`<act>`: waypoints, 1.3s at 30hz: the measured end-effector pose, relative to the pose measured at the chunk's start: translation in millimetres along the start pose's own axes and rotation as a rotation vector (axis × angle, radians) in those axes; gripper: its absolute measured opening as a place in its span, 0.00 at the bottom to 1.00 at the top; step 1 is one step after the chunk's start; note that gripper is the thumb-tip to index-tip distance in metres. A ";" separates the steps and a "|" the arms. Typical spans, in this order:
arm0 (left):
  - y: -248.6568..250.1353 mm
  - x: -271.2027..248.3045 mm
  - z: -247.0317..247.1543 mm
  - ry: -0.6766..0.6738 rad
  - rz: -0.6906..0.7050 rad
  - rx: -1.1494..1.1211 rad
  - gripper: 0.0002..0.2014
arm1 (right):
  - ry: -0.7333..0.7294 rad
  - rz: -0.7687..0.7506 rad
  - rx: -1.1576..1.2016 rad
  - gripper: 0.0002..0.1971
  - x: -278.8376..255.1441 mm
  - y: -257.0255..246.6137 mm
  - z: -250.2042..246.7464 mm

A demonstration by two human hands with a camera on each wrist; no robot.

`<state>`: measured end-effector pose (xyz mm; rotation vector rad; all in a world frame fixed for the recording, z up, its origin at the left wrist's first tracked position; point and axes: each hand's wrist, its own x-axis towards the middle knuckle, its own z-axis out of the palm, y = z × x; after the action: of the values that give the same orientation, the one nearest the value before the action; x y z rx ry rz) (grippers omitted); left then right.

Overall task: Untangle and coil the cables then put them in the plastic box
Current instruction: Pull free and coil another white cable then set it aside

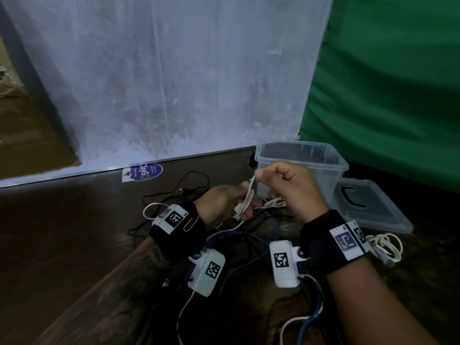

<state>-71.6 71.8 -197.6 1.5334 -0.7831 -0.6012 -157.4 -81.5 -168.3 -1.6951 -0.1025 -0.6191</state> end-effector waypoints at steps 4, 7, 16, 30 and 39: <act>7.0 -5.2 3.3 -0.104 0.012 -0.211 0.23 | 0.053 -0.035 -0.126 0.03 6.1 11.3 -7.1; 11.7 -5.7 4.7 -0.117 0.012 -0.326 0.22 | 0.058 -0.052 -0.169 0.04 6.6 18.9 -6.5; 14.9 -0.6 -10.8 -0.064 0.082 -0.782 0.22 | -0.229 -0.085 -0.264 0.10 -1.3 19.3 20.3; 14.3 -2.0 -14.4 -0.021 0.127 -0.484 0.19 | -0.238 -0.132 -0.506 0.21 5.1 21.8 0.3; 27.3 1.6 -10.6 0.149 0.143 -0.766 0.16 | -0.251 -0.092 -0.385 0.18 3.2 17.4 8.9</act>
<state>-66.1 76.8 -169.2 0.7991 -0.4583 -0.5808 -144.7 -78.1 -183.1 -2.1480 -0.2546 -0.5133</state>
